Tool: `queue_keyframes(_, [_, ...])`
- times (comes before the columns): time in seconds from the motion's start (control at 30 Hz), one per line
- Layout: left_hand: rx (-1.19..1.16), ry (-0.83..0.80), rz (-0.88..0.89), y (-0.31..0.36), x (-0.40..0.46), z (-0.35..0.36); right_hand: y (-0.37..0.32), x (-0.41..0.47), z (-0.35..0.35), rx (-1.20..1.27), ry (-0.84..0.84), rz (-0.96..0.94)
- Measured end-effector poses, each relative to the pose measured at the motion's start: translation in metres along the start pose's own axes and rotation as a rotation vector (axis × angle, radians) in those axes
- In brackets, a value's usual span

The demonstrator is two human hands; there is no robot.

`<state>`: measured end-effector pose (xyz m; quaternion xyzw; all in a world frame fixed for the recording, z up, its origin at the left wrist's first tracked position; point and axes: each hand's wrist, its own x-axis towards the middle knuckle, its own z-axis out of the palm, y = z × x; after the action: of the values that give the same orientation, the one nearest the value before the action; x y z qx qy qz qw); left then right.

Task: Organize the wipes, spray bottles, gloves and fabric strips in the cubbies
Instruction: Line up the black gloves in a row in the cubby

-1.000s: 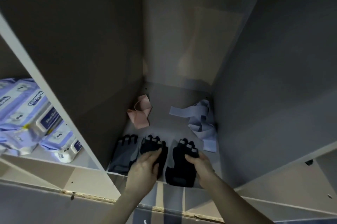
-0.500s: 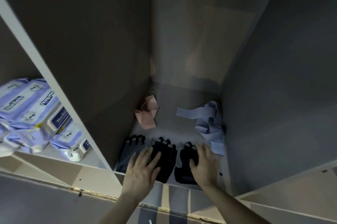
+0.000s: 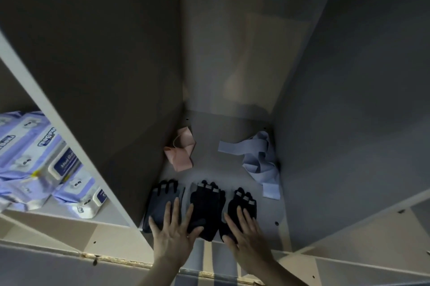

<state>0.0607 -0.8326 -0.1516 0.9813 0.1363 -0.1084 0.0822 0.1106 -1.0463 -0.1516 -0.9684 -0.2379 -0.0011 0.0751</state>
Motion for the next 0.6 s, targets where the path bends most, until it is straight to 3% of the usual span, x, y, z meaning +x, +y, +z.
queue_keyframes(0.13, [-0.047,0.04,0.019,-0.001,-0.002,-0.001,-0.003,-0.008,-0.002,0.019,-0.013,0.031])
queue_keyframes(0.33, [0.113,0.037,0.343,-0.007,-0.005,0.002,-0.007,-0.004,-0.011,0.09,-0.111,0.006])
queue_keyframes(0.5, [0.095,-0.034,0.326,-0.007,-0.007,0.001,-0.013,-0.002,-0.011,0.041,-0.191,0.096])
queue_keyframes(0.6, [0.064,-0.012,0.297,-0.005,-0.011,-0.006,-0.011,-0.006,-0.014,-0.013,-0.231,0.056])
